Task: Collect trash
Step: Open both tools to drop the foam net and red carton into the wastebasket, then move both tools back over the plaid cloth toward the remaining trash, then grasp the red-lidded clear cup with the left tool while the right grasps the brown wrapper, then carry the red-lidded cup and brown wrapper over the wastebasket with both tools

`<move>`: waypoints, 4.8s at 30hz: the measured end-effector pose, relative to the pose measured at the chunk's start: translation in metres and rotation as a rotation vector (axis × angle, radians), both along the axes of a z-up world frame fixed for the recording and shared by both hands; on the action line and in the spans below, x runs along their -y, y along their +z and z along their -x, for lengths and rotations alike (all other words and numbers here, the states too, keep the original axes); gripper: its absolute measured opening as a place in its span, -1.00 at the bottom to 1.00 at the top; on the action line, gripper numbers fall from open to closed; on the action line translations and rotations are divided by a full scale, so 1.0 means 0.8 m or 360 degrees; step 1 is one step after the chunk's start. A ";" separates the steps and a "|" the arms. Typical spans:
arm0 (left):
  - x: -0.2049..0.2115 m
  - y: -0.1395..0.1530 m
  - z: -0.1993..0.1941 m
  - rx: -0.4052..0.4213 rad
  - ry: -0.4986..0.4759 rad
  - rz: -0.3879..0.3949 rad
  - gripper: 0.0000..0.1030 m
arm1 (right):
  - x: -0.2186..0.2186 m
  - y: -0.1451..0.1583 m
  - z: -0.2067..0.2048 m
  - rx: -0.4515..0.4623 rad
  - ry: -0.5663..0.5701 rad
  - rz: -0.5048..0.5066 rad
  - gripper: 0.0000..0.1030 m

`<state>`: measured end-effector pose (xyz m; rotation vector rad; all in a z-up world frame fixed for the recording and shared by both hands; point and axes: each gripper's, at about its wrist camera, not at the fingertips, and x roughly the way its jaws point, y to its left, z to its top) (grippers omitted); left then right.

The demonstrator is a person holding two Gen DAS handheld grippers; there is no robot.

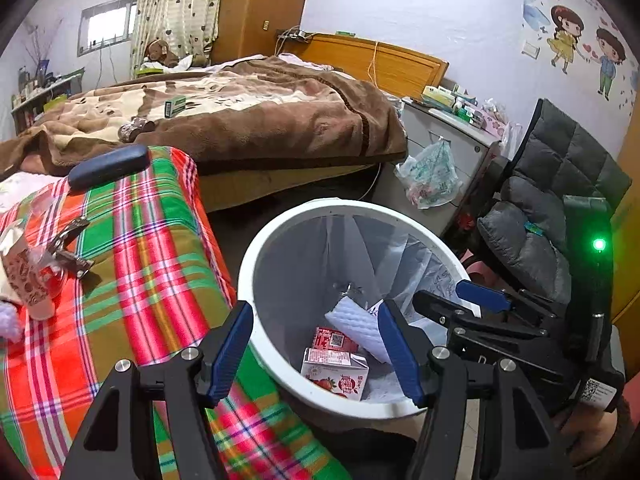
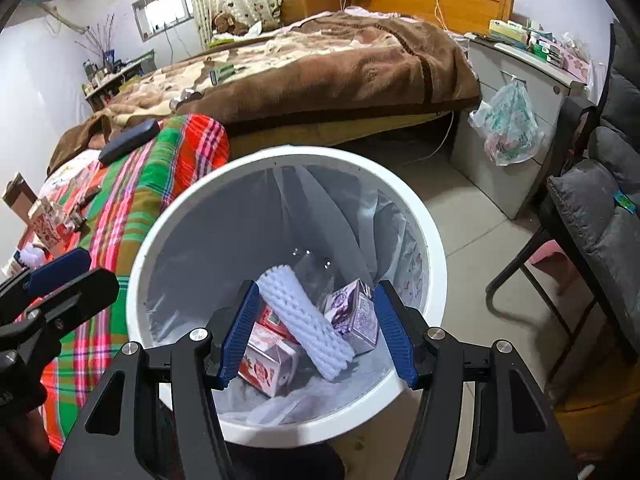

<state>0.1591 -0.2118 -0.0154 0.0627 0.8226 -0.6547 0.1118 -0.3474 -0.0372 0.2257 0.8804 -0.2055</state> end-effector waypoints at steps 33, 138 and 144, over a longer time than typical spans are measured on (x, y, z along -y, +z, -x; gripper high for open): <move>-0.250 0.026 0.029 0.0151 0.0643 0.0016 0.25 | -0.159 0.033 -0.030 0.0238 0.0534 0.0012 0.18; -0.491 -0.006 -0.018 0.0107 0.1143 -0.0083 -0.12 | -0.246 0.006 -0.138 0.0104 0.0893 -0.0142 -0.69; -0.456 0.010 -0.002 0.0150 0.1054 -0.0079 -0.11 | -0.226 0.015 -0.117 0.0121 0.0856 -0.0168 -0.69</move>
